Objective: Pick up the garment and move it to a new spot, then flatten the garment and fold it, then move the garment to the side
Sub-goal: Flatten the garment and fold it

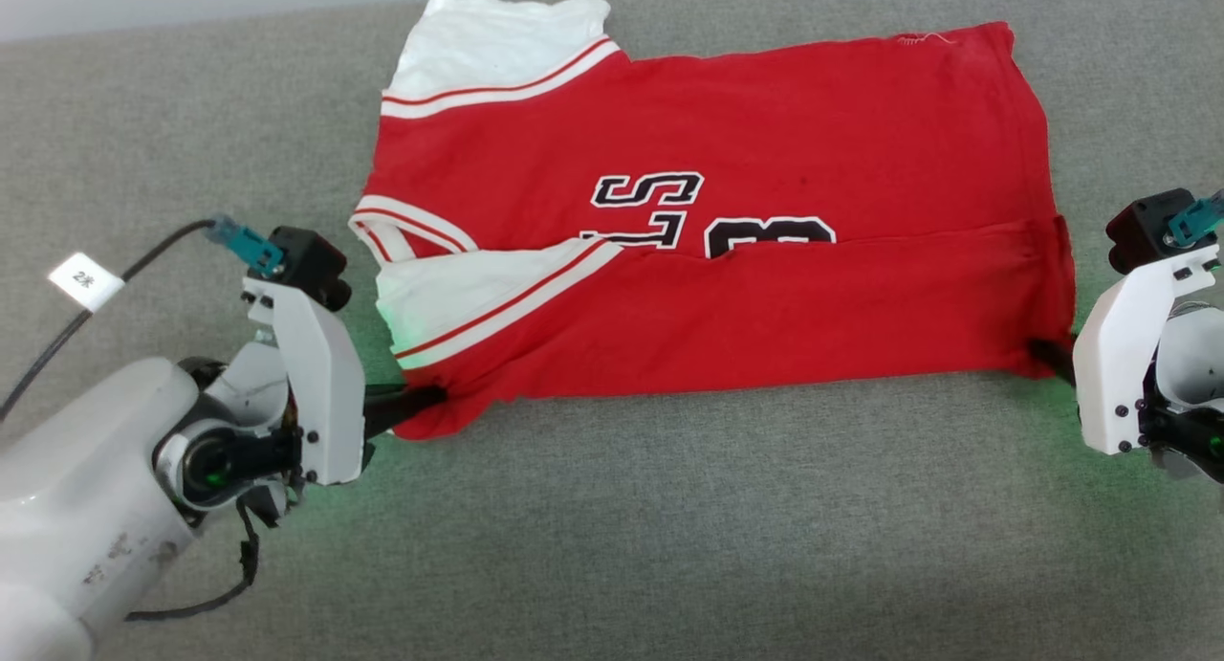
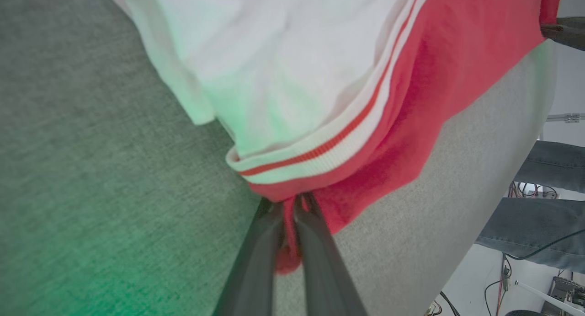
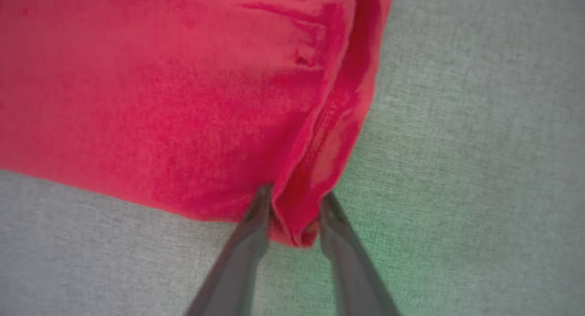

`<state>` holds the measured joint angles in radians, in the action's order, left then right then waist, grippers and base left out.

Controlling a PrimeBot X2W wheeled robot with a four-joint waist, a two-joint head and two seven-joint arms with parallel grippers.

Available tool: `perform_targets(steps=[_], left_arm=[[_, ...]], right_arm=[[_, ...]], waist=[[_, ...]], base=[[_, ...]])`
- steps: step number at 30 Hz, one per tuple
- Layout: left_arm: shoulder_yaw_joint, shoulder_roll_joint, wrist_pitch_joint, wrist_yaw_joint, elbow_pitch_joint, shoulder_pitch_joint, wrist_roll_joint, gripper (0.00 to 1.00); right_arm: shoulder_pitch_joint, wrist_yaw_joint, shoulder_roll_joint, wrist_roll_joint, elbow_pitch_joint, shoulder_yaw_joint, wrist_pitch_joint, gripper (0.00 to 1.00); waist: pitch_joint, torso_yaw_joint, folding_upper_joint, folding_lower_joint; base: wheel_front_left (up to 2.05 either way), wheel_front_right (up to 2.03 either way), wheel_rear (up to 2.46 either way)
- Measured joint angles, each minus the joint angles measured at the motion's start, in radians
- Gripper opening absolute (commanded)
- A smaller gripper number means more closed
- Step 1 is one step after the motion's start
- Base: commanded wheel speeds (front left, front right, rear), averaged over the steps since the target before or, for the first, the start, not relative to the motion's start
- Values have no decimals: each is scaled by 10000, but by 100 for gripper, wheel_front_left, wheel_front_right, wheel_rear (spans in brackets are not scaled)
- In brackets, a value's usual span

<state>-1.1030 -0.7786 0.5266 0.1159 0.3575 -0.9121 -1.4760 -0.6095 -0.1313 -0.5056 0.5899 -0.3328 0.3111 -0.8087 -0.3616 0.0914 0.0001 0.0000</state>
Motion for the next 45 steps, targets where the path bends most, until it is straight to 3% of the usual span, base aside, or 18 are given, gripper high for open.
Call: perform_targets(steps=[5, 13, 22, 29, 30, 31, 32, 33, 34, 40, 45], left_arm=[[-27, -48, -270, 42, -86, 135, 144, 0], [-153, -855, -857, 69, -1315, 895, 376, 0], [-366, -1889, -1465, -533, -3499, 2018, 585, 0], [-359, -2194, -1678, -895, -4201, 2278, 573, 0], [-343, -2205, -1730, -903, -4251, 2287, 577, 12], [-307, -2219, -1843, -961, -4316, 2317, 598, 40], [-257, -2247, -1933, -993, -4357, 2350, 591, 56], [-215, -2291, -2034, -1018, -4424, 2372, 587, 89], [-159, -2341, -2169, -1081, -4489, 2390, 591, 100], [439, -2847, -3371, -1567, -4832, 2676, 479, 100], [1216, -2964, -4976, -2098, -4573, 2687, 614, 100]], right_arm=[[16, 0, -151, 278, -217, 151, 351, 0], [695, 0, -1043, 913, 345, 276, 385, 0], [2709, 0, -2132, 1898, 2165, -198, -479, 0], [3569, 0, -2048, 1685, 3170, -999, -591, 0], [3630, 0, -2004, 1557, 3260, -1110, -577, 44], [3696, 0, -1900, 1475, 3335, -1294, -510, 98], [3760, 0, -1755, 1453, 3356, -1522, -479, 100], [3833, 0, -1639, 1386, 3425, -1739, -464, 100], [3893, 0, -1534, 1275, 3570, -1946, -341, 100], [3859, 4, -665, 276, 4428, -3126, 1250, 100], [3267, 2, 499, -836, 4543, -3356, 3735, 100]], waist=[[189, -30, 0, 0], [609, -200, 0, 0], [769, -582, 0, 0], [734, -602, 0, 0], [737, -602, 0, 0], [744, -600, 0, 0], [751, -598, 0, 0], [753, -603, 0, 0], [750, -606, 0, 0], [672, -592, 0, 0], [563, -461, 0, -1]], base=[[0, 0, 0], [0, 0, 0], [0, 0, 0], [0, 0, 0], [0, 0, 0], [0, 0, 0], [0, 0, 0], [0, 0, 0], [0, 0, 0], [0, 0, 0], [0, 0, 0]])
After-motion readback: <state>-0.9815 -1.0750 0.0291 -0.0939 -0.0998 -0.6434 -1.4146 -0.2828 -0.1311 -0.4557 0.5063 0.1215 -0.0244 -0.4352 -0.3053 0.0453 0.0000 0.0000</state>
